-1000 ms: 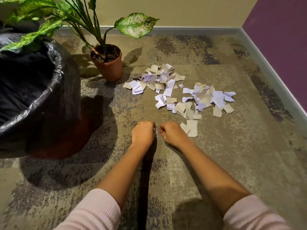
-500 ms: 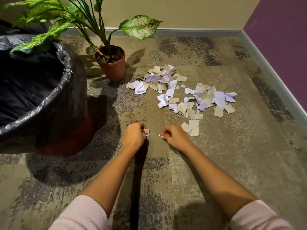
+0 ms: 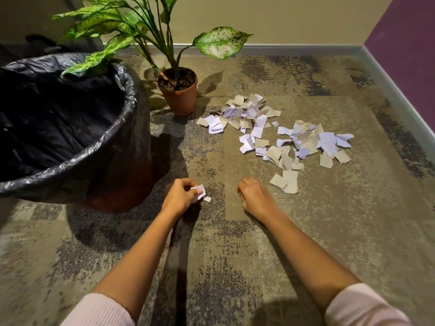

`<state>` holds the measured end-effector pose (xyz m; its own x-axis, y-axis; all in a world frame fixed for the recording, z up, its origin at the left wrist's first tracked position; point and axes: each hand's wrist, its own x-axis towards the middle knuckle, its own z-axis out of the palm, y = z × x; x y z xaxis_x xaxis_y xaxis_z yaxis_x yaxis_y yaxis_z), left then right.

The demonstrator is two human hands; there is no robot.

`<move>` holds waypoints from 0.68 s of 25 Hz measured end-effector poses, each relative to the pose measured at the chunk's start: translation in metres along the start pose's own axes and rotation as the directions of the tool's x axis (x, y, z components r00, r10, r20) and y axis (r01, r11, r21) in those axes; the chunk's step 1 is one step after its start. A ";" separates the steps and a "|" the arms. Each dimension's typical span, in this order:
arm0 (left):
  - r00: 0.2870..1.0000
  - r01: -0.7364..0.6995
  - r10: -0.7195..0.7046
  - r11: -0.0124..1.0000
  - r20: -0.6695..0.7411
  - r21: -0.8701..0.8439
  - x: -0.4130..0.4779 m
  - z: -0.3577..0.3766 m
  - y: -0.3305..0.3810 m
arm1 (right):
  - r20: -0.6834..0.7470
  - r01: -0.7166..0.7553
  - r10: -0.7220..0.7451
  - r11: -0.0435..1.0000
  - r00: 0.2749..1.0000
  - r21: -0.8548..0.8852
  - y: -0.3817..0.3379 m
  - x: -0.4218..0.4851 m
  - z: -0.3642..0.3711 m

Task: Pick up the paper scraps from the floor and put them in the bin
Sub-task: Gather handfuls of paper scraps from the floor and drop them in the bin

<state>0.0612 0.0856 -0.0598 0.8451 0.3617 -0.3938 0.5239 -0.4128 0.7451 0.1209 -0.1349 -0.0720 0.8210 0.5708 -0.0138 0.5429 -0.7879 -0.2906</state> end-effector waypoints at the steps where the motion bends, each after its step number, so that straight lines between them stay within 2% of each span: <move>1: 0.998 -0.061 0.060 0.997 0.024 0.051 -0.003 0.001 0.000 | -0.011 -0.020 0.020 1.000 1.000 0.023 -0.002 0.000 0.000; 4: 0.963 -0.268 0.249 0.927 0.105 0.264 -0.012 0.008 0.002 | -0.011 -0.120 0.123 0.981 0.992 0.152 -0.003 0.000 -0.004; 7: 0.911 -0.412 0.365 0.773 0.193 0.483 -0.015 0.013 0.003 | -0.011 -0.186 0.193 0.959 0.981 0.213 -0.002 -0.005 -0.005; 10: 0.877 -0.466 0.426 0.634 0.223 0.617 -0.014 0.017 0.005 | -0.022 -0.225 0.237 0.946 0.971 0.235 0.000 -0.015 -0.003; 13: 0.866 -0.469 0.450 0.578 0.219 0.668 -0.015 0.022 0.009 | -0.068 -0.288 0.314 0.923 0.947 0.254 0.007 -0.025 -0.004; 17: 0.891 -0.403 0.410 0.512 0.196 0.759 -0.017 0.023 0.020 | -0.076 -0.471 0.528 0.806 0.846 0.358 0.029 -0.038 -0.013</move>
<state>0.0597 0.0516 -0.0508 0.9885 -0.0113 -0.1507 0.0088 -0.9912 0.1318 0.1074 -0.1827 -0.0676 0.9945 0.0494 -0.0926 -0.0123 -0.8214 -0.5702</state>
